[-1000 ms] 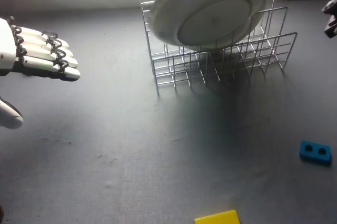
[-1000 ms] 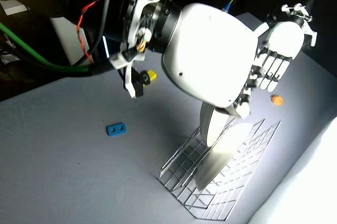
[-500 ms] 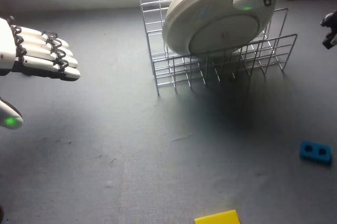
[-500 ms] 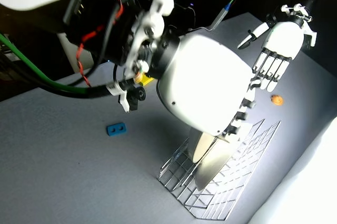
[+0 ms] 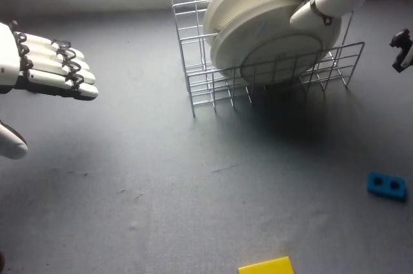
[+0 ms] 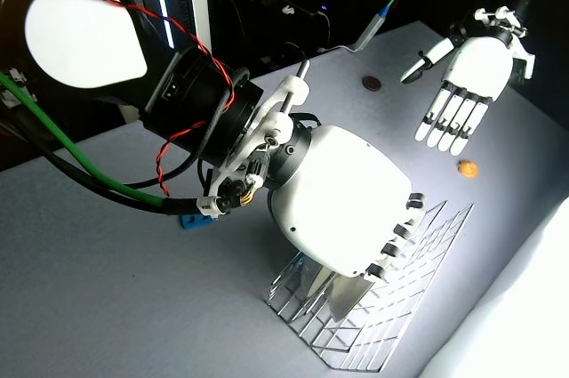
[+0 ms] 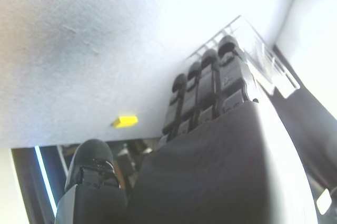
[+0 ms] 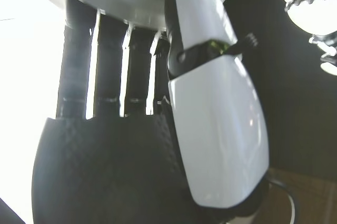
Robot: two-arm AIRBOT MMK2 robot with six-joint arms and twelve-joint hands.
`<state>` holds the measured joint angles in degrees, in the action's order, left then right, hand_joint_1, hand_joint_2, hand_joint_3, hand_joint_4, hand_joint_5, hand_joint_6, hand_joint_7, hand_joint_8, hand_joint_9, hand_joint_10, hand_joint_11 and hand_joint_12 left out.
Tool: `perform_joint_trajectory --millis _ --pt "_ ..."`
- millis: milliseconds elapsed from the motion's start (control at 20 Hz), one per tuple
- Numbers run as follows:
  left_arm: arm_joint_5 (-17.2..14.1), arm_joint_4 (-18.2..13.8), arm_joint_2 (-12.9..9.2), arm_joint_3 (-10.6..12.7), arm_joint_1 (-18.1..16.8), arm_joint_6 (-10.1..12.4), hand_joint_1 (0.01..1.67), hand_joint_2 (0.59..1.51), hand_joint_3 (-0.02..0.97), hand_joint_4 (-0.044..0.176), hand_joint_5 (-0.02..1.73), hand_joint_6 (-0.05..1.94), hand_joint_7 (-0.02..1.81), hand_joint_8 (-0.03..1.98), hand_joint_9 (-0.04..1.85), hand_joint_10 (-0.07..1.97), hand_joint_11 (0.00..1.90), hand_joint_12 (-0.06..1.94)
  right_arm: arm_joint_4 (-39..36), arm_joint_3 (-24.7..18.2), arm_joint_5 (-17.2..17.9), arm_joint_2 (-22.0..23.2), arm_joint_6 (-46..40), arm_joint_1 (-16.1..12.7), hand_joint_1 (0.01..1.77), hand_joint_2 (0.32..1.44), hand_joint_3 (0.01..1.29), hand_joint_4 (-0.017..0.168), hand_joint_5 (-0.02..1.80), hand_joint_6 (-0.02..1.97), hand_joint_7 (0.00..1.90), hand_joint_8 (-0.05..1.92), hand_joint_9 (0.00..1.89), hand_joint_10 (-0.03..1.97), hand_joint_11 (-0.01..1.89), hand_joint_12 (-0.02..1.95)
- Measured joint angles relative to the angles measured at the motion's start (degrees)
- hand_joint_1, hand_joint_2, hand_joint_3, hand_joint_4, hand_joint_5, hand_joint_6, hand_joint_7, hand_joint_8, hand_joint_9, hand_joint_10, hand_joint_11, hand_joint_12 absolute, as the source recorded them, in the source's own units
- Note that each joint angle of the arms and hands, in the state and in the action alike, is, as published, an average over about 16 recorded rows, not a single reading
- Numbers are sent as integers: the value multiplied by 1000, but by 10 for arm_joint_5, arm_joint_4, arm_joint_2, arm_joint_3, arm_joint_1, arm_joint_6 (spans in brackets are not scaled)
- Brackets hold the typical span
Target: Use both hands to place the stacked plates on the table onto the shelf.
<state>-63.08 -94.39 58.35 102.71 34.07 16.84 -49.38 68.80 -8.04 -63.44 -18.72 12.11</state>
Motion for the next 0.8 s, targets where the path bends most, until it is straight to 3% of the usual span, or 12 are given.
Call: perform_joint_trajectory --millis 400,600,800 --pt "-14 12 -3 -15 -8 6 22 1162 5 2 21 20 20 -9 16 17 21 16 -1 -7 9 8 1 0 1201 1108 11 -2 741 703 882 461 803 588 505 1287" --pt "-23 16 -13 -46 -13 6 22 1164 5 0 20 20 19 -9 14 18 21 16 -2 -27 8 26 15 -17 1150 1115 11 0 751 464 890 199 794 362 453 1278" --pt "-28 15 -27 -85 -19 4 22 1167 4 0 21 20 19 -9 14 19 21 16 -2 -58 9 52 51 -37 1116 1108 11 0 762 206 913 64 807 298 436 1269"
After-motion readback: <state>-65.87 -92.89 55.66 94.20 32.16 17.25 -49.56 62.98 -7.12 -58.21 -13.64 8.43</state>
